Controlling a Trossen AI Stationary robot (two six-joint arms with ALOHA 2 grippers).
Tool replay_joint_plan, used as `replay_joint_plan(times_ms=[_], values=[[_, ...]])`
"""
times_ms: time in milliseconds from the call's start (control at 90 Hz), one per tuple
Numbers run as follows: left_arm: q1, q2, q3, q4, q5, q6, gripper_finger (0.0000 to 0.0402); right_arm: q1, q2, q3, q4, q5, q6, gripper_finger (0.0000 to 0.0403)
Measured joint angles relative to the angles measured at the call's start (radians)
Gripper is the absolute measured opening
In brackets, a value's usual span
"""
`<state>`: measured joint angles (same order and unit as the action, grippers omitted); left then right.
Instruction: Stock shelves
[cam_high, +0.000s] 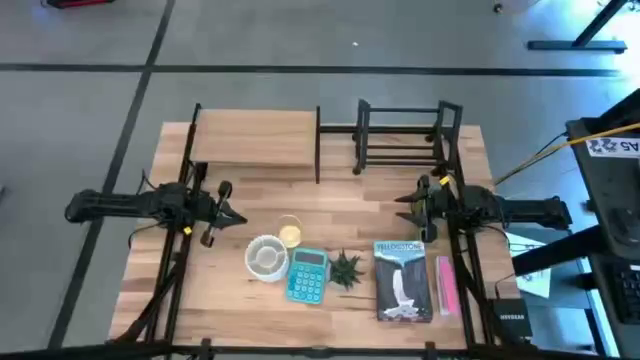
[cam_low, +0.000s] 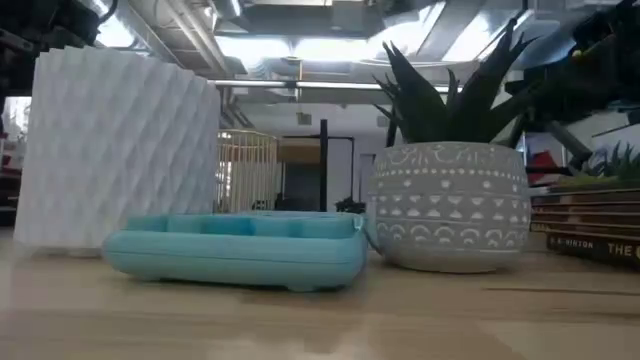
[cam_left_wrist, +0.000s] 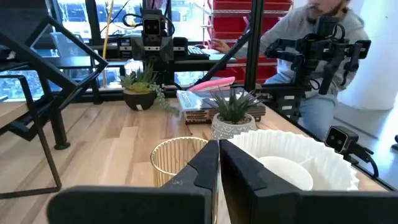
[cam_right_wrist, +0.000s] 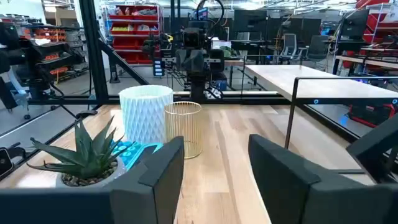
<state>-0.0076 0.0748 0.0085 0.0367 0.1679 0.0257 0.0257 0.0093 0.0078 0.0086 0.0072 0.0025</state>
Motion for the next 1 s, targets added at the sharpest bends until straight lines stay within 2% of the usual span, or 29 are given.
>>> replay_joint_plan(times_ms=[922,1000], values=[[0.0,0.0,0.0,0.0,0.0,0.0,0.0,0.0,0.0,0.0,0.0,0.0,0.0,0.0166],[0.0,0.0,0.0,0.0,0.0,0.0,0.0,0.0,0.0,0.0,0.002,-0.011,0.064,0.0166]])
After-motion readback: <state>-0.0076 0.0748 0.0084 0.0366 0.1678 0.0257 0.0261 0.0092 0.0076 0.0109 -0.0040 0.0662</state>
